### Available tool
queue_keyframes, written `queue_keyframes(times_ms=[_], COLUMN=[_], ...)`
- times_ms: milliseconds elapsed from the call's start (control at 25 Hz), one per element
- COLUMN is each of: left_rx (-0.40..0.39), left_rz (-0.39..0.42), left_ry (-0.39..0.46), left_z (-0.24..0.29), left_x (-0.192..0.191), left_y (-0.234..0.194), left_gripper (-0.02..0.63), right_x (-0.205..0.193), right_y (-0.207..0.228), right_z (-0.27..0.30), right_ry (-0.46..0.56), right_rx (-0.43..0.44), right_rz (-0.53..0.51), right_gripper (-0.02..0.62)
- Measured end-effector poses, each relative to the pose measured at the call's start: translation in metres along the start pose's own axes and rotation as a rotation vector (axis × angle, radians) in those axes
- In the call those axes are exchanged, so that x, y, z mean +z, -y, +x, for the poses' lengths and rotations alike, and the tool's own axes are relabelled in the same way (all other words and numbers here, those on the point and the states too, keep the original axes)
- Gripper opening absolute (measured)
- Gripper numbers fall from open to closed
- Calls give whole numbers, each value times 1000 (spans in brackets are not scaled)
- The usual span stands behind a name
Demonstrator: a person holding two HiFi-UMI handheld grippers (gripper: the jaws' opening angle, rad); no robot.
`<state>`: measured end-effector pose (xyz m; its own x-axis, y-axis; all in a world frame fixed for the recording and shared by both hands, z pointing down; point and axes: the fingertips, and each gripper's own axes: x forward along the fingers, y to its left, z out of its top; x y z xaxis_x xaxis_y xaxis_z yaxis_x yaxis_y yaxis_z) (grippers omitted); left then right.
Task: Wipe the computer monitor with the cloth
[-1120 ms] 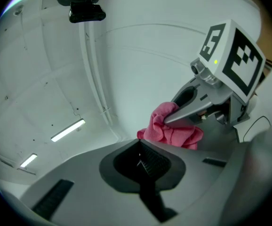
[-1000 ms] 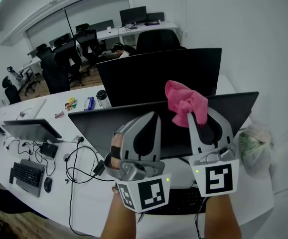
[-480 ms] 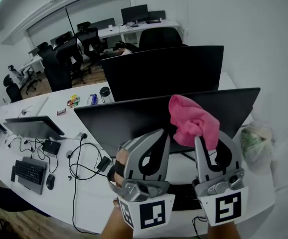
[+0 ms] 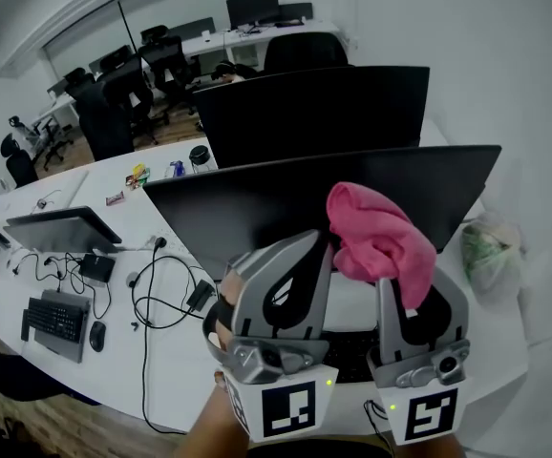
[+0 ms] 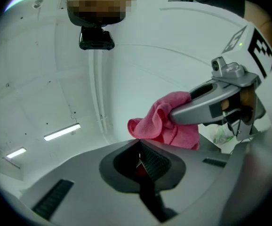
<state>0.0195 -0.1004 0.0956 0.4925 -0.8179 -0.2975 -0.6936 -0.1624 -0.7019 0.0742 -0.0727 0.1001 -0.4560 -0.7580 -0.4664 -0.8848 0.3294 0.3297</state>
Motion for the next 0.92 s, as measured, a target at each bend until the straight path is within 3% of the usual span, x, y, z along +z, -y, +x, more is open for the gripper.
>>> queue_keyframes(times_ms=[920], left_rx=[-1], left_rz=[-11], left_ry=[-10], left_z=[1], left_x=[-4], left_y=[3], left_gripper=[6], right_x=[-7], right_y=[-1], right_z=[0], right_ry=[-21], right_rx=[-10], right_rz=[-11], right_gripper=[63])
